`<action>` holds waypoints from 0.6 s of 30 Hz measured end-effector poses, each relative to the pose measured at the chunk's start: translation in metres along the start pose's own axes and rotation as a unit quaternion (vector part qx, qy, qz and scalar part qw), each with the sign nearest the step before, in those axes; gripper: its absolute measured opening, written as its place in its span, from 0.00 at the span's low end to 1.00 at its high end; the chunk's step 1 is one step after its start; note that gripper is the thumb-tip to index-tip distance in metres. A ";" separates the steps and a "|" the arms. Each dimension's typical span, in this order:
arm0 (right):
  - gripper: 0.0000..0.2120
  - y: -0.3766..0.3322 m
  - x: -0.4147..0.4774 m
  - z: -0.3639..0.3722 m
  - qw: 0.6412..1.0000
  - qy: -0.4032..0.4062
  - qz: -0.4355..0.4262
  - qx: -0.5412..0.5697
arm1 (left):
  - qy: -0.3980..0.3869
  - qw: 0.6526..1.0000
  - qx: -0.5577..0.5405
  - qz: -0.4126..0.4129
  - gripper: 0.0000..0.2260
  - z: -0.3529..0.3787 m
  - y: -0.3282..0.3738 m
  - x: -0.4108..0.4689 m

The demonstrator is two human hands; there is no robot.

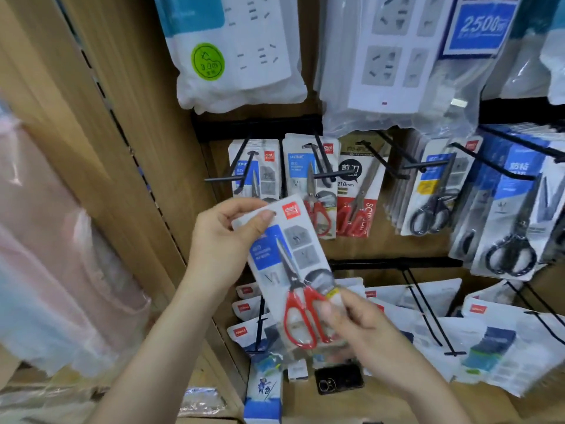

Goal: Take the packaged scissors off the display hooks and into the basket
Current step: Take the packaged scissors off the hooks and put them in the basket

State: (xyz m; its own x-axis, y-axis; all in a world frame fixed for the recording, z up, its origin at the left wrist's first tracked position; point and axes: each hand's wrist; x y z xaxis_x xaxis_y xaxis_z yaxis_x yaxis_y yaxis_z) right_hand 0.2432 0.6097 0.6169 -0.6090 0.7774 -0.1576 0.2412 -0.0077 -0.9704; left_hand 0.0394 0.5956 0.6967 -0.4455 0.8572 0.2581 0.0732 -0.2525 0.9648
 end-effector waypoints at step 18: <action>0.21 0.002 0.016 0.035 0.989 0.012 0.019 0.149 | 0.057 0.998 -0.002 -0.008 0.03 -0.020 0.015 0.030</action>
State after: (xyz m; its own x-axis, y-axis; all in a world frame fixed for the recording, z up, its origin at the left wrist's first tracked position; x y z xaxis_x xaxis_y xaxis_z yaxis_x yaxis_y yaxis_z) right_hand 0.2076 0.6003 0.6061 -0.5853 0.7874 -0.1934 0.0277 -0.2190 -0.9753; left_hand 0.0092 0.6086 0.7185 -0.5456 0.8045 0.2349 0.0616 -0.2410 0.9686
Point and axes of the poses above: each hand's wrist, its own x-axis towards the middle knuckle, its own z-axis out of the palm, y = z × x, and after that the axes turned 8 degrees about -x, right-handed
